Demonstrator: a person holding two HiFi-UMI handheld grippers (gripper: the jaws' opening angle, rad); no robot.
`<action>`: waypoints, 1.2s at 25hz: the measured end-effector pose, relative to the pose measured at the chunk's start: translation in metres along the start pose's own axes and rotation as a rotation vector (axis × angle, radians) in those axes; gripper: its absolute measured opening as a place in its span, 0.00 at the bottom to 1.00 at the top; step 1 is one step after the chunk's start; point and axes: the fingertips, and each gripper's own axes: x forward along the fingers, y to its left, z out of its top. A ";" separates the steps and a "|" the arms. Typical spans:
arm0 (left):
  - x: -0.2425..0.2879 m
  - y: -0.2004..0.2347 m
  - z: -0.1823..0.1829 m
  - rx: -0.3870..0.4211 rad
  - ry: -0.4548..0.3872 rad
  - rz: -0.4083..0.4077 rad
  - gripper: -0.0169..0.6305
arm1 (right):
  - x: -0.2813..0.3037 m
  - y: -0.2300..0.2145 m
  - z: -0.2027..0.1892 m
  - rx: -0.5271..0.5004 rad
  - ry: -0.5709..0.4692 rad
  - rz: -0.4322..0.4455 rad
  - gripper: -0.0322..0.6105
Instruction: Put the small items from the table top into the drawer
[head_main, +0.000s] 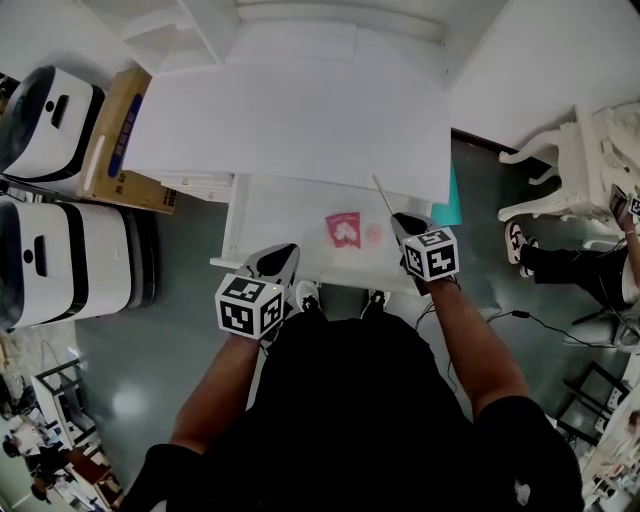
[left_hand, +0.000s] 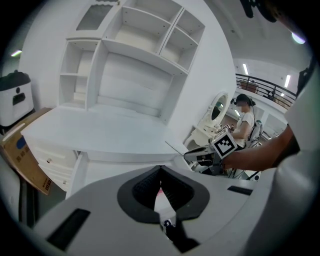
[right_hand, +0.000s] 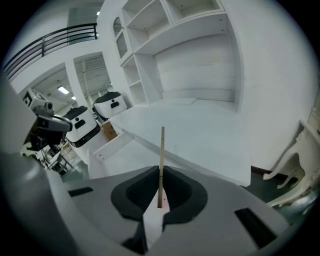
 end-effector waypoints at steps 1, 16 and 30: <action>0.000 -0.001 0.000 0.001 0.000 -0.003 0.04 | 0.000 0.009 -0.006 -0.030 0.016 0.014 0.12; -0.016 0.003 -0.013 -0.015 0.002 0.031 0.04 | 0.087 0.045 -0.104 -0.302 0.359 0.104 0.12; -0.028 0.010 -0.026 -0.067 0.012 0.079 0.04 | 0.110 0.043 -0.154 -0.318 0.540 0.142 0.12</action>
